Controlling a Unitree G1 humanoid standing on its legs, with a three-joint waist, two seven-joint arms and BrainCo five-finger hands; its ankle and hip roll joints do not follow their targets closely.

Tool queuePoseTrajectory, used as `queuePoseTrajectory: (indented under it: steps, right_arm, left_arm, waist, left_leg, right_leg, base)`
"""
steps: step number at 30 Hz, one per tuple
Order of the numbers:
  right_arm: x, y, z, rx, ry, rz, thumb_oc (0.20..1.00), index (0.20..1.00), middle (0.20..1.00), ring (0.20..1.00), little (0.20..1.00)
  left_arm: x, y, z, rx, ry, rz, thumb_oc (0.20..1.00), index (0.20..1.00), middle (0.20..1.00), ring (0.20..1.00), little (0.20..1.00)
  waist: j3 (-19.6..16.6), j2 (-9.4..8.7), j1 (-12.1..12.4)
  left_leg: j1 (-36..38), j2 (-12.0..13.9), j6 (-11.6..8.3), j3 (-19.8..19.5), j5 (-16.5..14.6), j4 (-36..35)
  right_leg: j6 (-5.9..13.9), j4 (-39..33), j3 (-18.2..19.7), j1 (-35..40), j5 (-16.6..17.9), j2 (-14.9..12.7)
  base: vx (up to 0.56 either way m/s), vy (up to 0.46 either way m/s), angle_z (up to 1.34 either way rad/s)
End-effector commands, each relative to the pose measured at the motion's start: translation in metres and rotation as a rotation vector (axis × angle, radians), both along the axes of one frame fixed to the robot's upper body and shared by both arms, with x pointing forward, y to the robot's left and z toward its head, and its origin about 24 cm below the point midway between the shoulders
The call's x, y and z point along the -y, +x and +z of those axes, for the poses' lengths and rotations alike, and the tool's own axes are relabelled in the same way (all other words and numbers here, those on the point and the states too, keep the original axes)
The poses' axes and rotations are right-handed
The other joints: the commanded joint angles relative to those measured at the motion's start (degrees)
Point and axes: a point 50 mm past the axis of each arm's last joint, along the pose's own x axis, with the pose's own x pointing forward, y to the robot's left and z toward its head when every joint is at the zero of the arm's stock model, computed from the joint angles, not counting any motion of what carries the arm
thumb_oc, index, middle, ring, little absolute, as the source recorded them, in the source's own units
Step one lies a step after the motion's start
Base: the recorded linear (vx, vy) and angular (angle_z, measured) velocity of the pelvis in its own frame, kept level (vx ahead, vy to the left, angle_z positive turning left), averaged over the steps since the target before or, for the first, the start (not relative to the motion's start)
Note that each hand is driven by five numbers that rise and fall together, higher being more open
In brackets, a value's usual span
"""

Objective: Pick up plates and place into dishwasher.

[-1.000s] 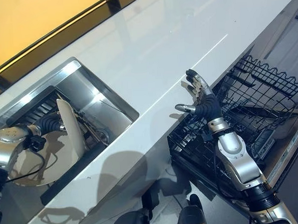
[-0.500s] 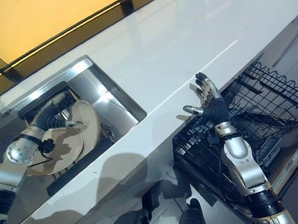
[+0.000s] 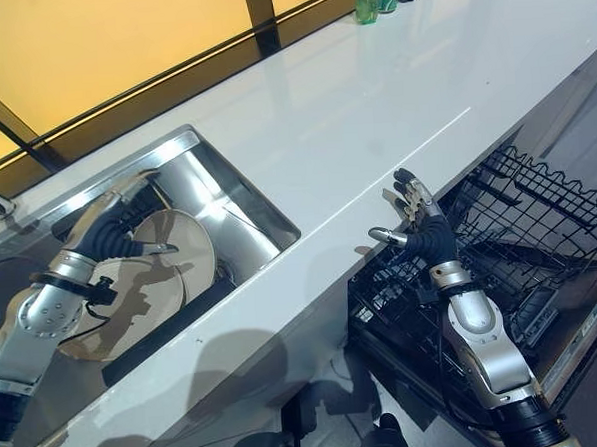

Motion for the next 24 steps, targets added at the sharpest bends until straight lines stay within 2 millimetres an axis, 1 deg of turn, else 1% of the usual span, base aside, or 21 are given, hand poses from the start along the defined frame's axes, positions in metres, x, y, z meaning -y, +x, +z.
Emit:
queuePoseTrajectory:
  steps: [1,4,5,7,10,12,13,14,16,18,20,24]
  right_arm:
    - [-0.006,-0.003,0.011,0.067,0.036,0.035,1.000,1.000,1.000,1.000,1.000]
    - [-0.006,-0.004,0.010,0.068,0.036,0.037,1.000,1.000,1.000,1.000,1.000]
    - [-0.006,-0.003,0.011,0.067,0.036,0.037,1.000,1.000,1.000,1.000,1.000]
    - [-0.004,-0.004,0.012,0.062,0.035,0.040,1.000,1.000,1.000,1.000,1.000]
    - [0.000,-0.005,0.012,0.051,0.029,0.038,1.000,1.000,1.000,1.000,1.000]
    - [0.001,-0.006,0.012,0.046,0.027,0.036,1.000,1.000,1.000,1.000,1.000]
    - [0.004,-0.007,0.012,0.042,0.031,0.031,1.000,1.000,1.000,1.000,1.000]
    - [0.006,-0.007,0.012,0.040,0.030,0.026,1.000,1.000,1.000,1.000,1.000]
    - [0.008,-0.007,0.012,0.035,0.029,0.025,1.000,1.000,1.000,1.000,1.000]
    - [0.008,-0.007,0.011,0.023,0.024,0.024,1.000,1.000,1.000,1.000,1.000]
    - [0.008,-0.009,0.009,0.014,0.020,0.027,1.000,1.000,1.000,1.000,1.000]
    - [0.007,-0.011,0.005,-0.002,0.017,0.036,1.000,1.000,1.000,1.000,1.000]
  left_arm:
    - [-0.001,0.002,0.030,0.104,-0.041,-0.013,1.000,1.000,1.000,1.000,1.000]
    - [-0.003,0.002,0.031,0.118,-0.002,0.007,1.000,1.000,1.000,1.000,1.000]
    - [-0.004,0.002,0.032,0.131,0.037,0.029,1.000,1.000,1.000,1.000,1.000]
    - [-0.019,0.002,0.038,0.179,0.098,0.154,1.000,1.000,1.000,1.000,1.000]
    - [-0.056,-0.005,0.045,0.213,0.131,0.375,1.000,1.000,1.000,1.000,1.000]
    - [-0.075,-0.013,0.043,0.208,0.145,0.476,1.000,1.000,1.000,1.000,1.000]
    - [-0.092,-0.020,0.041,0.184,0.191,0.563,1.000,1.000,1.000,1.000,1.000]
    - [-0.102,-0.025,0.040,0.151,0.190,0.612,1.000,1.000,1.000,1.000,1.000]
    - [-0.112,-0.030,0.037,0.107,0.204,0.657,1.000,1.000,1.000,1.000,1.000]
    - [-0.122,-0.034,0.029,0.032,0.212,0.695,1.000,1.000,1.000,1.000,1.000]
    - [-0.127,-0.037,0.020,-0.029,0.211,0.722,1.000,1.000,1.000,1.000,1.000]
    - [-0.132,-0.040,0.011,-0.078,0.194,0.756,1.000,1.000,1.000,1.000,1.000]
  waist:
    - [-0.30,-0.97,0.37]
    - [-0.20,-0.97,0.35]
    - [-0.29,-0.95,0.39]
    - [-0.56,-0.94,0.48]
    - [-1.15,-0.67,0.91]
    - [-1.50,-0.47,1.05]
    - [-1.88,-0.23,1.46]
    - [-2.13,-0.06,1.67]
    - [-2.47,0.17,1.87]
    - [-3.00,0.46,2.23]
    - [-3.41,0.59,2.38]
    - [-3.93,0.68,2.66]
  left_leg:
    - [-0.82,-3.05,2.52,-2.77,-5.38,4.63]
    - [-0.79,-2.98,2.49,-2.56,-5.34,4.67]
    - [-0.76,-2.95,2.43,-2.53,-5.33,4.66]
    - [-0.52,-2.94,2.33,-2.59,-5.19,4.41]
    - [-0.12,-2.84,2.21,-2.74,-5.17,4.13]
    - [0.01,-2.82,2.11,-2.98,-5.11,4.04]
    - [0.12,-2.82,2.11,-3.21,-5.15,4.01]
    - [0.18,-2.84,2.07,-3.43,-5.07,3.92]
    - [0.31,-2.91,2.04,-3.81,-4.95,3.78]
    - [0.55,-3.02,1.94,-4.13,-4.85,3.66]
    - [0.73,-3.12,1.85,-4.38,-4.76,3.57]
    - [1.08,-3.06,1.59,-4.77,-4.66,3.44]
  right_leg:
    - [1.78,-0.58,-0.06,-6.99,9.44,0.13]
    - [1.78,-0.84,-0.06,-6.74,9.50,0.10]
    - [1.78,-0.92,-0.10,-6.64,9.49,0.07]
    - [1.83,-1.24,-0.21,-6.34,9.56,0.02]
    - [1.84,-1.67,-0.40,-5.86,9.44,0.00]
    - [1.83,-1.76,-0.62,-5.71,9.41,-0.07]
    - [1.81,-1.75,-0.98,-5.57,9.20,-0.17]
    - [1.75,-1.72,-1.27,-5.48,9.09,-0.20]
    - [1.67,-1.58,-1.78,-5.38,8.92,-0.27]
    - [1.52,-1.57,-2.41,-4.98,8.66,-0.43]
    - [1.46,-1.56,-2.82,-4.75,8.48,-0.54]
    - [1.43,-1.53,-3.63,-4.34,8.18,-0.69]
  base:
    - [0.00,0.000,0.00]
    - [0.00,0.000,0.00]
    - [0.00,0.000,0.00]
    - [0.00,0.000,0.00]
    - [0.00,0.000,0.00]
    - [0.00,0.000,0.00]
    - [0.00,0.000,0.00]
    - [0.00,0.000,0.00]
    - [0.02,0.022,0.10]
    - [0.04,0.036,0.21]
    - [0.03,0.030,0.18]
    - [0.04,0.015,0.14]
